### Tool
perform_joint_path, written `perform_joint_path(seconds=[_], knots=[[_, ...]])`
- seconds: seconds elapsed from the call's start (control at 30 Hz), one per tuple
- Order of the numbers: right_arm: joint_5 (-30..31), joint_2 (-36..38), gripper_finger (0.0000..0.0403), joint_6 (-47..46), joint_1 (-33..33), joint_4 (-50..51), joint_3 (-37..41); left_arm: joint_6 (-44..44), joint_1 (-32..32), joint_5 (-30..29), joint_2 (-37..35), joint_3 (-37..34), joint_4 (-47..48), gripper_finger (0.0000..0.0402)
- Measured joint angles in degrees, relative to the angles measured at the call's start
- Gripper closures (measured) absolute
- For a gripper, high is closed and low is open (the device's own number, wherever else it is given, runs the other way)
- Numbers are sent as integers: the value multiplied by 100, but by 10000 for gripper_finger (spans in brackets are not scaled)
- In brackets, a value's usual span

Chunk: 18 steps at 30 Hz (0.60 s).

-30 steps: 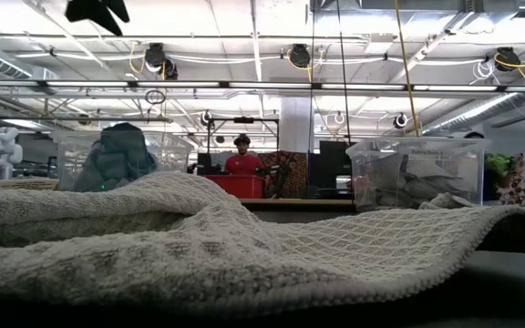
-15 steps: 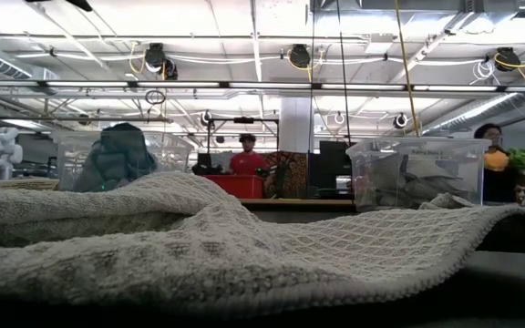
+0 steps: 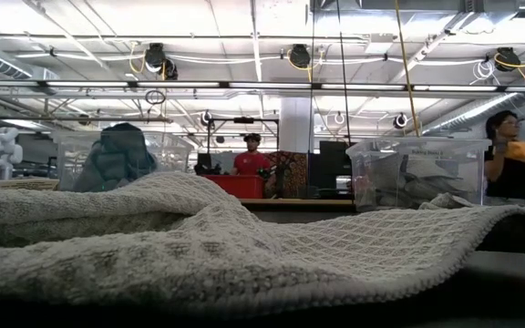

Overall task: Sort microfiber towel by color & place in baskets
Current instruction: Put the gray towel into the right transparent bin

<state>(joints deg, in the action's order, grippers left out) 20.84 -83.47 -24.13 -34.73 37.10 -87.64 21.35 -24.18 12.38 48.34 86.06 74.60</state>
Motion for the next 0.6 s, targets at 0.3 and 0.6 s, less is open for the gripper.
perform_joint_path(seconds=[0.3,0.6], knots=[[-23,-943,180,26,299,-1480,0,-477,573,632,-9,-342,-691,203],[-336,-1616,182,-67,433,-2285,0,-440,1417,1201,13,-1387,-1652,203]])
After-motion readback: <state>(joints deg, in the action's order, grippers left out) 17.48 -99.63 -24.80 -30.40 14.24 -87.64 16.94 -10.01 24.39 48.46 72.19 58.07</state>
